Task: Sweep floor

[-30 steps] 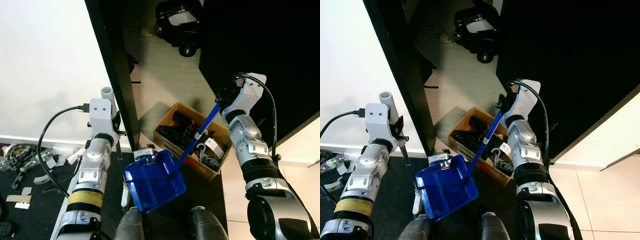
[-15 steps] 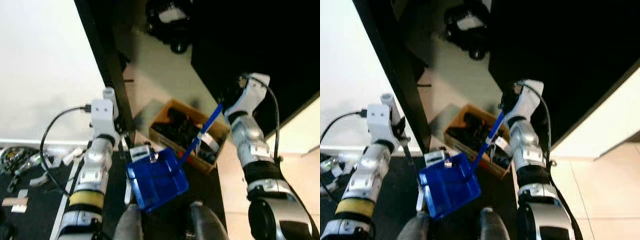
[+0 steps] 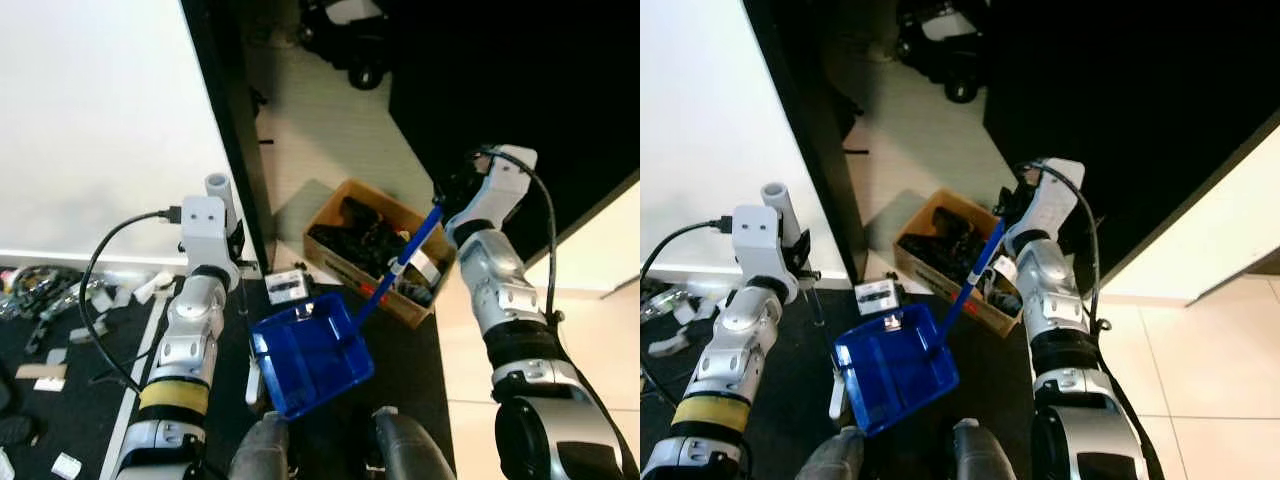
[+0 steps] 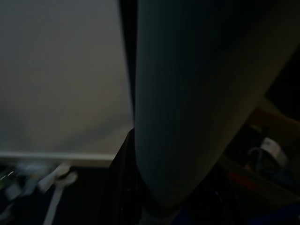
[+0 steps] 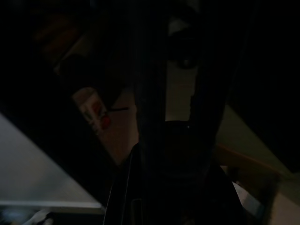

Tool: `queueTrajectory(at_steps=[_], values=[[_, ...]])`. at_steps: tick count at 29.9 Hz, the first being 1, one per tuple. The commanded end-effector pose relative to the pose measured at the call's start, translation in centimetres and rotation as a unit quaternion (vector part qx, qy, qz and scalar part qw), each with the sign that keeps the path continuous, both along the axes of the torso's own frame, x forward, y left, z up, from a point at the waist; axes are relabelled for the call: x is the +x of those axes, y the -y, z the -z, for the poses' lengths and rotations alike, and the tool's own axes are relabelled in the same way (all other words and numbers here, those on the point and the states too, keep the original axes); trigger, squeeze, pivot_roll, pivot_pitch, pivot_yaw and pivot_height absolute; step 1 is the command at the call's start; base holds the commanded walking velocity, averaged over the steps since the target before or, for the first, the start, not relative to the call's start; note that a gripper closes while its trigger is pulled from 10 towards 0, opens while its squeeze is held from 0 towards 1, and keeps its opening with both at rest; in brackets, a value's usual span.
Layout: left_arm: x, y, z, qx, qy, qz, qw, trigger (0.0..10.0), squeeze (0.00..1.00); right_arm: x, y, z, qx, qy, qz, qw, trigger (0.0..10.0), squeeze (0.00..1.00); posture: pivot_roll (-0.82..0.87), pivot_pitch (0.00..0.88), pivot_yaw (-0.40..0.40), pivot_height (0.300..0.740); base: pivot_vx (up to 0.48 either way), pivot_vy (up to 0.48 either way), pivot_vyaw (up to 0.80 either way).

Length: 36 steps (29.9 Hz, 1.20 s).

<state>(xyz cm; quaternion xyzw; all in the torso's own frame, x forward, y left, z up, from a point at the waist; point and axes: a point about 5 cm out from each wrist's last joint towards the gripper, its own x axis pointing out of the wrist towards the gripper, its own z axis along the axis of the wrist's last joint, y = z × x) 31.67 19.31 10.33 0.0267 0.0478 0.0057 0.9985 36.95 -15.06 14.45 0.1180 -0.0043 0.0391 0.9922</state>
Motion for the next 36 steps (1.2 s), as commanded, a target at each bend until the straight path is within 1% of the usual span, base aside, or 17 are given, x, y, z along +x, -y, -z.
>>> queueTrajectory(at_steps=[1,7,8,9,14,18,20,22,24,29,32,34,36], values=[[-0.1,0.4,0.6,-0.007,-0.017,0.007,1.000,10.0,0.00,-0.4,0.2,1.3,0.007,-0.027,0.002,1.000,10.0,0.00,0.00,0.117,-0.033,0.740,0.000,0.000,0.00],[-0.1,0.4,0.8,-0.003,-0.024,0.003,1.000,10.0,0.00,-0.5,0.4,1.6,0.005,-0.032,0.005,0.999,10.0,0.00,0.00,0.121,-0.034,0.740,0.000,0.000,0.00],[-0.1,0.3,0.8,-0.008,-0.027,-0.003,1.000,10.0,0.00,-0.5,0.4,1.6,0.004,-0.033,0.005,0.999,10.0,0.00,0.00,0.121,-0.034,0.740,0.000,0.000,0.00],[0.0,0.1,0.9,-0.010,-0.030,-0.011,0.999,10.0,0.00,-0.5,0.5,1.6,0.004,-0.033,0.007,0.999,10.0,0.00,0.00,0.122,-0.034,0.740,0.000,-0.480,0.00],[0.1,0.1,0.8,-0.004,-0.031,-0.007,0.999,10.0,0.00,-0.5,0.6,1.6,0.002,-0.032,0.009,0.999,10.0,0.00,0.00,0.124,-0.034,0.740,0.000,-0.480,0.00],[0.1,0.1,0.8,-0.005,-0.032,-0.006,0.999,10.0,0.00,-0.7,0.7,2.0,-0.002,-0.035,0.014,0.999,10.0,0.00,0.00,0.136,-0.029,0.740,0.000,-0.480,0.00],[0.1,0.1,0.9,-0.018,-0.032,-0.012,0.999,10.0,0.00,-0.9,0.8,2.3,-0.004,-0.039,0.020,0.999,10.0,0.00,0.00,0.141,-0.025,0.740,0.000,0.000,0.00],[0.1,0.1,0.9,-0.021,-0.032,-0.014,0.999,10.0,0.00,-0.9,0.9,2.4,-0.004,-0.040,0.021,0.999,10.0,0.00,0.00,0.141,-0.025,0.740,0.000,0.000,0.00],[0.2,0.1,1.0,-0.010,-0.036,-0.007,0.999,10.0,0.00,-1.2,1.2,2.7,-0.003,-0.045,0.033,0.998,10.0,0.00,0.00,0.147,-0.024,0.740,0.000,0.000,0.00],[0.2,0.4,1.0,-0.002,-0.037,0.005,0.999,10.0,0.00,-1.6,1.3,3.2,-0.006,-0.051,0.039,0.998,10.0,0.00,0.00,0.150,-0.023,0.740,0.000,0.000,0.00],[0.0,0.4,1.3,0.006,-0.038,0.012,0.999,10.0,0.00,-2.0,1.2,4.4,-0.004,-0.069,0.042,0.997,10.0,0.00,0.00,0.153,-0.023,0.740,0.000,0.000,0.00],[0.0,0.3,1.5,0.006,-0.040,0.005,0.999,10.0,0.00,-2.3,1.1,5.3,-0.015,-0.083,0.040,0.996,10.0,0.00,0.00,0.154,-0.027,0.740,0.000,0.000,-0.78],[0.0,0.2,1.6,0.006,-0.041,0.003,0.999,10.0,0.00,-2.4,1.1,5.6,-0.021,-0.089,0.039,0.995,10.0,0.00,0.00,0.154,-0.027,0.740,0.000,0.000,-0.78]])
